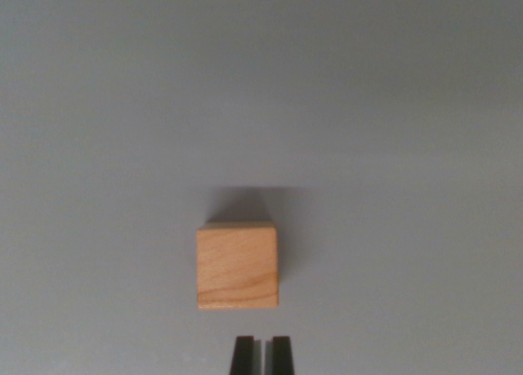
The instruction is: Push wooden cube
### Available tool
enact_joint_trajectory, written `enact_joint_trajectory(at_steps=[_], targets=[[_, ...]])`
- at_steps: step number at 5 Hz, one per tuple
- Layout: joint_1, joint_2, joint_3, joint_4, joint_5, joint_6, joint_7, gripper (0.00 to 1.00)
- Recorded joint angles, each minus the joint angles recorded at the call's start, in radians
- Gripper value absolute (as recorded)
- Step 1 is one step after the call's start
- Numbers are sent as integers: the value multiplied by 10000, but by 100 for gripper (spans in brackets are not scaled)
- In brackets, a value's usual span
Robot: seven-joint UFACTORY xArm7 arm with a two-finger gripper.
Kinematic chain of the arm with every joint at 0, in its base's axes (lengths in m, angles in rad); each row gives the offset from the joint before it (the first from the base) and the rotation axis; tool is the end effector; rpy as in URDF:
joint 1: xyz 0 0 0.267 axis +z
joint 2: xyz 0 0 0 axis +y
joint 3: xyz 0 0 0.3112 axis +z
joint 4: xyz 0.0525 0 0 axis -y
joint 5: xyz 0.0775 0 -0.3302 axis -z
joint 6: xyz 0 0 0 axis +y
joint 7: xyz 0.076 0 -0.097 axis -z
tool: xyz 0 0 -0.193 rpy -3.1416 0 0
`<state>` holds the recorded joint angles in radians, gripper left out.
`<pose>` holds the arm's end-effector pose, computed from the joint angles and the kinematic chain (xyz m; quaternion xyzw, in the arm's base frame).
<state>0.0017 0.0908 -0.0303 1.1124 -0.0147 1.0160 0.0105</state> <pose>0.4799 -0.0170 0.1764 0.9998 -0.0156 0.0027 0.0077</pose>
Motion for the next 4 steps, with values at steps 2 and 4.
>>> enact_joint_trajectory(at_steps=[2, 4], targets=[[9, 62, 13, -439, 16, -470, -21, 0], [18, 123, 26, -870, 32, -931, -41, 0]])
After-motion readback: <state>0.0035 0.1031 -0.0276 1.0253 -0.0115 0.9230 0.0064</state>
